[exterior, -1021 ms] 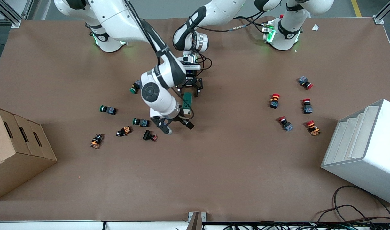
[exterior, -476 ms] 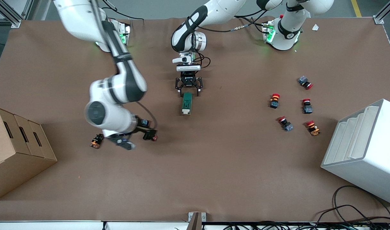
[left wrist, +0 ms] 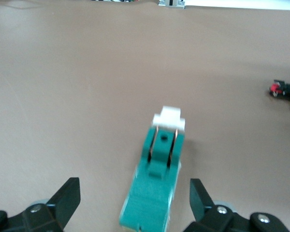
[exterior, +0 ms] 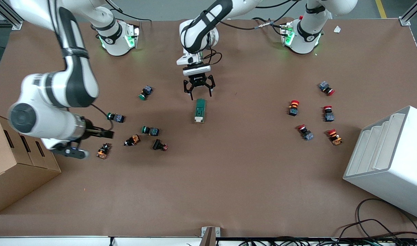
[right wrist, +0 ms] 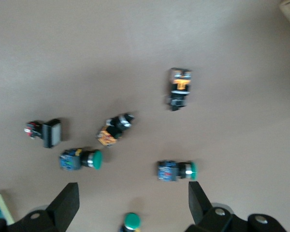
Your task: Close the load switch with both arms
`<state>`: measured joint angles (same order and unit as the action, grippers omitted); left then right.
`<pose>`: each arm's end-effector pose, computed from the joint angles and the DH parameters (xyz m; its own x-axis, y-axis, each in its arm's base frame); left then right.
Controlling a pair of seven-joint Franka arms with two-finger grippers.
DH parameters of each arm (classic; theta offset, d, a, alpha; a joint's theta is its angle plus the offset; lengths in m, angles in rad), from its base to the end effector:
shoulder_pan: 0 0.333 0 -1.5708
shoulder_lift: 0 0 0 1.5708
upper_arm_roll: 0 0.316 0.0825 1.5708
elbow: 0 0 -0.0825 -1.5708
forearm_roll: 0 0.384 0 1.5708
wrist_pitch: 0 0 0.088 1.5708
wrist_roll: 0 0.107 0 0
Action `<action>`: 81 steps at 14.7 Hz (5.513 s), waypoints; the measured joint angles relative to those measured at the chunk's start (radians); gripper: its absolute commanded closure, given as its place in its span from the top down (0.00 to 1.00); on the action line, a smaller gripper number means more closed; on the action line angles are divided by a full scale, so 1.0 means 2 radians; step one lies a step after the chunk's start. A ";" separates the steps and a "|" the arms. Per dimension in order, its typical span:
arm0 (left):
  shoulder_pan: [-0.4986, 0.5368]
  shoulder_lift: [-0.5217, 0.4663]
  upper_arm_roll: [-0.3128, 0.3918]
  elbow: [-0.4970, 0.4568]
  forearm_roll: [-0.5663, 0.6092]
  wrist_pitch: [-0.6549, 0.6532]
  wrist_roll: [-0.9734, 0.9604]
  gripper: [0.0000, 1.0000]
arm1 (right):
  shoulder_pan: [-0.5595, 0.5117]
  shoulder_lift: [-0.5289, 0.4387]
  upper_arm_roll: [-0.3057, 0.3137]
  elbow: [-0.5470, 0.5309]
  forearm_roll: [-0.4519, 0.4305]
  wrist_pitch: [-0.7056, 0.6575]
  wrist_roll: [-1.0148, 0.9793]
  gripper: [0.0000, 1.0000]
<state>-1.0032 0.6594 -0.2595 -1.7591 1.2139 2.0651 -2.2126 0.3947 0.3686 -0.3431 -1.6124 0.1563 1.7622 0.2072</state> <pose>0.2548 -0.5966 0.1952 0.6708 0.1183 0.7322 0.2050 -0.9783 -0.0297 0.6342 0.0695 0.4084 0.9625 -0.1880 -0.1954 -0.1883 -0.9820 0.0174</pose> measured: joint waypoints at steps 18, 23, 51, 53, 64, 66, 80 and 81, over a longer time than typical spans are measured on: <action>0.208 -0.147 0.004 0.190 -0.380 -0.180 0.584 1.00 | -0.204 -0.082 0.175 0.045 -0.090 -0.105 -0.063 1.00; 0.319 -0.190 0.004 0.199 -0.423 -0.206 0.722 1.00 | -0.202 -0.090 0.167 0.047 -0.091 -0.117 -0.065 1.00; 0.530 -0.389 0.072 0.048 -0.599 -0.279 1.118 1.00 | -0.237 -0.143 0.161 0.140 -0.093 -0.270 -0.139 1.00; 0.530 -0.401 0.068 0.037 -0.600 -0.279 1.118 1.00 | -0.232 -0.146 0.164 0.139 -0.093 -0.270 -0.133 1.00; 0.525 -0.398 0.057 0.049 -0.606 -0.278 1.118 1.00 | -0.196 -0.156 0.165 0.126 -0.093 -0.260 -0.097 1.00; 0.525 -0.391 0.057 0.054 -0.606 -0.279 1.118 1.00 | -0.194 -0.167 0.160 0.109 -0.091 -0.244 -0.097 1.00; 0.528 -0.388 0.063 0.075 -0.606 -0.294 1.118 1.00 | -0.193 -0.225 0.145 0.034 -0.076 -0.213 -0.097 1.00; 0.529 -0.388 0.063 0.075 -0.606 -0.294 1.118 1.00 | -0.194 -0.229 0.143 0.030 -0.076 -0.210 -0.097 1.00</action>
